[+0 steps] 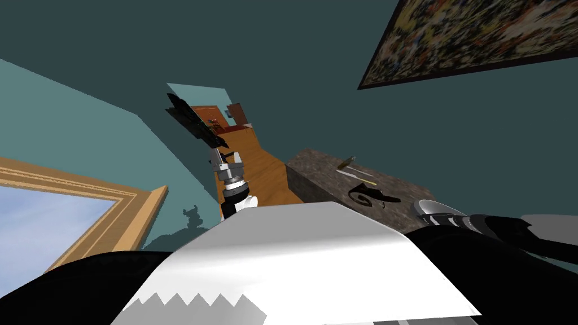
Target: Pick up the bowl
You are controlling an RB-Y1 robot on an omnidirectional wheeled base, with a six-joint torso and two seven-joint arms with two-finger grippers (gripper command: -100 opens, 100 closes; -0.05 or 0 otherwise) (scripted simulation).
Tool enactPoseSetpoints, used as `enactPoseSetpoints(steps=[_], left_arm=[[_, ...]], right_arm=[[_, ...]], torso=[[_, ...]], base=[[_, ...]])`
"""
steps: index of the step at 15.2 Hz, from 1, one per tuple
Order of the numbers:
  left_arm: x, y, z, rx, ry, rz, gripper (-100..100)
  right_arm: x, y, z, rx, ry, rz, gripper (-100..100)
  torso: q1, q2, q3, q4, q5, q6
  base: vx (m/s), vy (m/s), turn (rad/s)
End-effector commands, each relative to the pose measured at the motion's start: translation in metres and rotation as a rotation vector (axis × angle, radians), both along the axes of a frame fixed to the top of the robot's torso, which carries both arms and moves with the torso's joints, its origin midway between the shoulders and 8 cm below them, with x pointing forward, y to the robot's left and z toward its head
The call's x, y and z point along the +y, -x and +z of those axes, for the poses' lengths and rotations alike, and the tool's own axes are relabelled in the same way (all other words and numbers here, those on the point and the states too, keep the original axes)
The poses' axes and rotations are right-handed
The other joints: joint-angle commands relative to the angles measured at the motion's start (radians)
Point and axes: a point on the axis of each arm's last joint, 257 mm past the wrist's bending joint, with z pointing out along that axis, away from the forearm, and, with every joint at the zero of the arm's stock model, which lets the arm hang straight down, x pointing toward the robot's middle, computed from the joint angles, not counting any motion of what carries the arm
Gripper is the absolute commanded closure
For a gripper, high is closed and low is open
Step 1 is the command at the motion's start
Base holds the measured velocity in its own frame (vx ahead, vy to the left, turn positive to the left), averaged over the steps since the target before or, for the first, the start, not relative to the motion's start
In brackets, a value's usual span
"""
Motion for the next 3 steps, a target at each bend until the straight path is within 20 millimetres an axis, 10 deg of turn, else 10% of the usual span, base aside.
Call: enactPoseSetpoints(steps=[1, 3], left_arm=[[0.0, 0.0, 0.0, 0.0, 0.0, 0.0, 0], [0.0, 0.0, 0.0, 0.0, 0.0, 0.0, 0]], right_arm=[[0.004, -0.008, 0.001, 0.0, 0.0, 0.019, 100], [0.005, -0.011, 0.001, 0.0, -0.001, 0.024, 100]], torso=[[0.0, 0.0, 0.0, 0.0, 0.0, 0.0], [0.001, 0.0, 0.0, 0.0, 0.0, 0.0]], base=[[0.048, -0.002, -0.153], [0.043, 0.0, -0.151]])
